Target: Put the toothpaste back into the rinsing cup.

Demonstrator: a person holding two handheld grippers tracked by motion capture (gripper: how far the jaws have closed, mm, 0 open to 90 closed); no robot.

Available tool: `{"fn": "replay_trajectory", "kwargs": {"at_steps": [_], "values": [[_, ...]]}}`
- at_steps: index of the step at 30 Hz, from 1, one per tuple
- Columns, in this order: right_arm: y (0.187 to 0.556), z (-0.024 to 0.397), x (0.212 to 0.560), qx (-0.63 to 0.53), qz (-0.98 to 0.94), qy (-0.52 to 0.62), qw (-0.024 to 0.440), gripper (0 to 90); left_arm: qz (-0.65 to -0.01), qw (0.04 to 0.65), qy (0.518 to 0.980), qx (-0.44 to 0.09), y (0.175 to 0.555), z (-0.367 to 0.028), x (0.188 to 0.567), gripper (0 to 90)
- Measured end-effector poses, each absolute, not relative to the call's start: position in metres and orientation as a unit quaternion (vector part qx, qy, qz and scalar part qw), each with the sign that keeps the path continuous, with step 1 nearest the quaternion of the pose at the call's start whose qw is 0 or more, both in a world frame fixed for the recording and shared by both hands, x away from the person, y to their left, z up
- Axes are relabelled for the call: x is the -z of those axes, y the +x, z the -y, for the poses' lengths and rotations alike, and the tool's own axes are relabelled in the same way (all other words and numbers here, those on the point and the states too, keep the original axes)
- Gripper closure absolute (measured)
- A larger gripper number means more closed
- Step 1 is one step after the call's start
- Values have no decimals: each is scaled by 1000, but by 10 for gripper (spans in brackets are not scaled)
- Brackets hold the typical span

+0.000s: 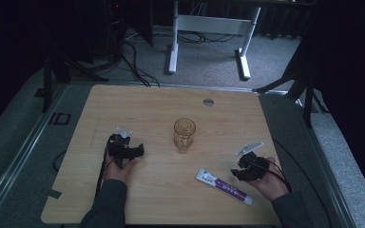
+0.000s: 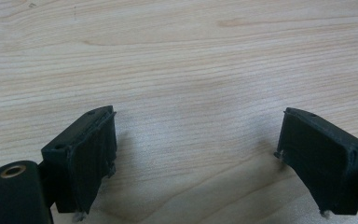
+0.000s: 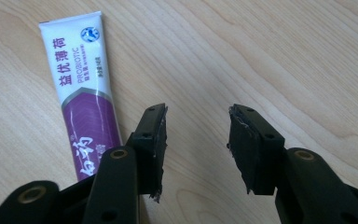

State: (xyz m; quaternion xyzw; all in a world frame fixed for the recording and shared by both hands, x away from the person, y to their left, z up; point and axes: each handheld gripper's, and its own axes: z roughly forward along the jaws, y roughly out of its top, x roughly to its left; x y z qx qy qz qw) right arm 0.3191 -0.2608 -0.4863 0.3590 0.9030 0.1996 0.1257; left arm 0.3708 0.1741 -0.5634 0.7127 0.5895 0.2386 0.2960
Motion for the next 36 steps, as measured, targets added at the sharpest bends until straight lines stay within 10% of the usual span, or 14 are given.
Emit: {"fn": "replay_trajectory", "kwargs": {"at_steps": [36], "values": [[314, 240, 483, -166, -927, 323, 99, 565, -589, 296, 713, -239, 371, -174, 563, 119]]}}
